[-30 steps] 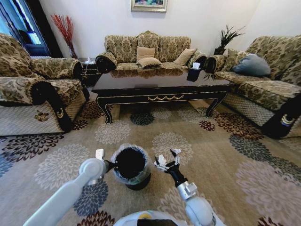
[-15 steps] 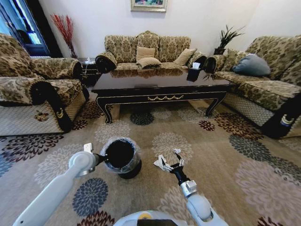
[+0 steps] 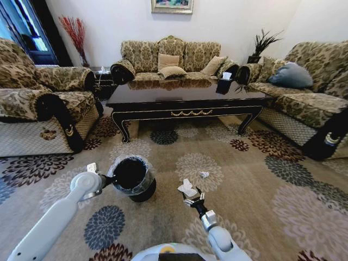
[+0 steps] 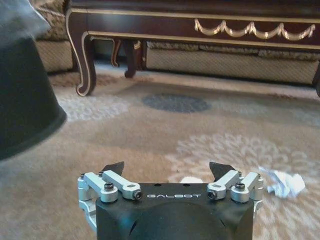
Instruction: Move to the front of the table and pick up the trash from the floor, then place it into the trash bin.
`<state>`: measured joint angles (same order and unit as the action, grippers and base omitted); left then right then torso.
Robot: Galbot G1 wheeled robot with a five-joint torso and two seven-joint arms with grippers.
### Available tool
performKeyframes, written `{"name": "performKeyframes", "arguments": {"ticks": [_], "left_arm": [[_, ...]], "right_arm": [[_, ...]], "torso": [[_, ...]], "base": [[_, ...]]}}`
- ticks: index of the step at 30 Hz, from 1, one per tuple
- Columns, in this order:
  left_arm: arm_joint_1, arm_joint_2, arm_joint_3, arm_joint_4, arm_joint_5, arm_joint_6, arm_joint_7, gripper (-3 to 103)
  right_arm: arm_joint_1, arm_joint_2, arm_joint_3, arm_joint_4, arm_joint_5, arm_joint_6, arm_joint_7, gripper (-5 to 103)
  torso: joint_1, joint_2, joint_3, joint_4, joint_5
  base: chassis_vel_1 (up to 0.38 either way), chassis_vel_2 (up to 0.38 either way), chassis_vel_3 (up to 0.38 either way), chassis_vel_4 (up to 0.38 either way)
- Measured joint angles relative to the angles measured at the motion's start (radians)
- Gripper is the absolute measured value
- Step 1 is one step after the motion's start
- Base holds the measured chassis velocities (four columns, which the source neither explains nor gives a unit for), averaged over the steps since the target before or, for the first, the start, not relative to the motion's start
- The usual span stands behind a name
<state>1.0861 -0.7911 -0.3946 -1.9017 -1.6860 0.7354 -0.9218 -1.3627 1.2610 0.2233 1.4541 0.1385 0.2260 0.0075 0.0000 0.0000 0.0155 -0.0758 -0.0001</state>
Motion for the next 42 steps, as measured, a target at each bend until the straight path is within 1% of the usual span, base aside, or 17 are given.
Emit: {"name": "performKeyframes", "arguments": {"ticks": [1, 3, 6, 8, 9, 16, 25, 30, 33, 34, 35, 36, 37, 39, 40, 42], "left_arm": [[0.003, 0.001, -0.002, -0.002, 0.0, 0.0, 0.0, 0], [0.005, 0.001, -0.002, -0.002, 0.0, 0.0, -0.001, 0], [0.019, 0.004, -0.01, -0.007, 0.002, 0.0, -0.002, 0], [0.021, 0.004, -0.011, -0.008, 0.002, 0.0, -0.002, 0], [0.026, 0.004, -0.016, -0.012, 0.002, 0.0, -0.002, 0], [0.045, 0.005, -0.035, -0.033, 0.0, 0.0, -0.002, 0], [0.076, 0.001, -0.057, -0.056, -0.002, 0.0, -0.004, 0], [0.093, -0.006, -0.063, -0.065, 0.0, 0.0, -0.005, 0], [0.1, -0.011, -0.064, -0.066, 0.004, 0.0, -0.006, 0], [0.099, -0.012, -0.064, -0.066, 0.004, 0.0, -0.006, 0], [0.099, -0.012, -0.064, -0.066, 0.004, 0.0, -0.006, 0], [0.094, -0.012, -0.064, -0.064, 0.004, 0.0, -0.006, 0], [0.09, -0.012, -0.063, -0.062, 0.005, 0.0, -0.006, 0], [0.078, -0.011, -0.057, -0.059, 0.005, 0.0, -0.006, 0], [0.078, -0.011, -0.057, -0.059, 0.005, 0.0, -0.006, 0], [0.073, -0.009, -0.052, -0.057, 0.004, 0.0, -0.006, 0]], "right_arm": [[0.013, 0.005, 0.001, -0.027, -0.002, 0.0, -0.001, 94], [0.021, 0.008, 0.002, -0.04, -0.005, 0.0, -0.001, 94], [0.075, 0.024, 0.012, -0.133, -0.013, 0.002, -0.002, 91], [0.08, 0.026, 0.013, -0.141, -0.013, 0.002, -0.002, 91], [0.106, 0.032, 0.018, -0.182, -0.014, 0.002, -0.002, 89], [0.166, 0.061, 0.038, -0.289, -0.02, -0.002, 0.006, 86], [0.201, 0.073, 0.042, -0.374, -0.038, -0.002, 0.005, 85], [0.218, 0.082, 0.044, -0.411, -0.042, -0.001, 0.005, 83], [0.229, 0.084, 0.039, -0.425, -0.048, -0.004, 0.004, 77], [0.231, 0.083, 0.037, -0.426, -0.048, -0.006, 0.004, 72], [0.231, 0.083, 0.037, -0.426, -0.048, -0.006, 0.004, 72], [0.232, 0.083, 0.035, -0.427, -0.049, -0.009, 0.004, 66], [0.233, 0.082, 0.033, -0.428, -0.05, -0.01, 0.004, 66], [0.235, 0.08, 0.031, -0.433, -0.053, -0.01, 0.003, 56], [0.235, 0.08, 0.031, -0.433, -0.053, -0.01, 0.003, 56], [0.237, 0.081, 0.03, -0.439, -0.056, -0.011, 0.002, 44]], "torso": [[0.0, 0.0, 0.0, 0.0, -0.0001], [0.0, 0.0, 0.0, 0.0, 0.0], [0.0, 0.0, 0.0, 0.0002, 0.0], [0.0, 0.0, 0.0, 0.0002, 0.0], [0.0, 0.0, 0.0, 0.0002, 0.0], [0.0, 0.0, 0.0, 0.0002, 0.0], [0.0, 0.0, 0.0, 0.0001, 0.0001], [0.0, 0.0, 0.0, 0.0, 0.0001], [0.0, 0.0, 0.0, 0.0003, 0.0001], [0.0, 0.0, 0.0, 0.0002, 0.0], [0.0, 0.0, 0.0, 0.0002, 0.0], [0.0, 0.0, 0.0, 0.0001, 0.0001], [0.0, 0.0, 0.0, 0.0001, 0.0001], [0.0, 0.0, 0.0, 0.0, 0.0001], [0.0, 0.0, 0.0, 0.0, 0.0001], [0.0, 0.0, 0.0, 0.0, 0.0001]], "base": [[0.0, 0.0, 0.0, 0.0], [0.0, 0.0, 0.0, 0.0], [0.0, 0.0, 0.0, 0.0], [0.0, 0.0, 0.0, 0.0], [0.0, 0.0, 0.0, 0.0], [0.0, 0.0, 0.0, 0.0], [0.0, 0.0, 0.0, 0.0], [0.0, 0.0, 0.0, 0.0], [0.0, 0.0, 0.0, 0.0], [0.0, 0.0, 0.0, 0.0], [0.0, 0.0, 0.0, 0.0], [0.0, 0.0, 0.0, 0.0], [0.0, 0.0, 0.0, 0.0], [0.0, 0.0, 0.0, 0.0], [0.0, 0.0, 0.0, 0.0], [0.0, 0.0, 0.0, 0.0]]}}
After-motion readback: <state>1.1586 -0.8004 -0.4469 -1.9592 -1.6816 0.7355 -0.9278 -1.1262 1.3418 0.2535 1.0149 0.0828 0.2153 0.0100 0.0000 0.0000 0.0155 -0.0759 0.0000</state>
